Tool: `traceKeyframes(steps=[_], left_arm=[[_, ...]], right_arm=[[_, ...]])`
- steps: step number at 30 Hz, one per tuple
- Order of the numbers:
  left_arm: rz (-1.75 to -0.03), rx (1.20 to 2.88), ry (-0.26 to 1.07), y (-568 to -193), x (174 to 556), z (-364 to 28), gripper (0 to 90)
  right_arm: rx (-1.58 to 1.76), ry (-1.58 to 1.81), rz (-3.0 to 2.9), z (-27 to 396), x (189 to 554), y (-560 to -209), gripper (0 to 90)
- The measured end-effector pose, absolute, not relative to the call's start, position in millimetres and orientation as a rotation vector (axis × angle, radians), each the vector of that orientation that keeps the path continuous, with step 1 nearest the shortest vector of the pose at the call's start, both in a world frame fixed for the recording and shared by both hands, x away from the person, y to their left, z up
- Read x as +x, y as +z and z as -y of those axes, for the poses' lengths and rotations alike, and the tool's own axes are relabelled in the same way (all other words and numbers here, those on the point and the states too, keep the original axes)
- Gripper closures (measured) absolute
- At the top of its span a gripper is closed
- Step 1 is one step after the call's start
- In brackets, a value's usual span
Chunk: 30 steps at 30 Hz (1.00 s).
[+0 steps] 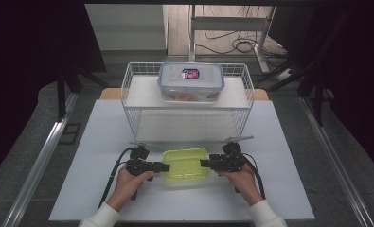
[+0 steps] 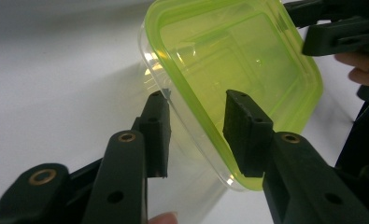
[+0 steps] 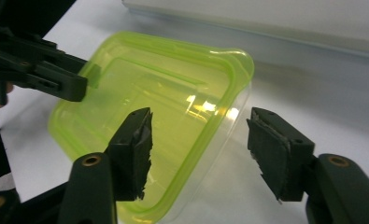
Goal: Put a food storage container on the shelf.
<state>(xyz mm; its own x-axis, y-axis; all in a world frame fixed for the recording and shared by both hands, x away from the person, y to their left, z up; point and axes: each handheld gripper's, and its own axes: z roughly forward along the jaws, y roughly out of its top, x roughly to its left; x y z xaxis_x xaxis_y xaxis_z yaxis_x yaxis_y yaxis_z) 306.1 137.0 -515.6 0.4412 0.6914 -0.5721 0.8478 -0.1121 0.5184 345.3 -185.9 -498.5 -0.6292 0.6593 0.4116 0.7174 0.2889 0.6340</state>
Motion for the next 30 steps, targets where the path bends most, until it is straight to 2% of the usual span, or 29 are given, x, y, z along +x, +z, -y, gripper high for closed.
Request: traceKeyframes(steps=[3,8,10,16,21,30], left_arm=[[-1.307,1.850,-0.241,-516,306,-138,63.1],[-1.302,1.848,-0.233,-514,303,-136,66.0],[-1.288,1.845,-0.220,-513,301,-136,67.1],[-1.270,1.839,-0.163,-510,291,-134,70.1],[-1.265,1.808,-0.180,-512,285,-137,73.0],[-1.245,1.836,-0.124,-508,277,-133,76.5]], right_arm=[[-1.301,-1.264,2.428,185,348,-504,50.8],[-1.319,-1.272,2.305,190,349,-507,59.6],[-1.340,-1.267,2.299,193,348,-506,68.4],[-1.335,-1.279,2.309,197,340,-502,73.1],[-1.340,-1.291,2.325,196,333,-498,74.8],[-1.351,-1.336,2.277,201,325,-494,79.4]])
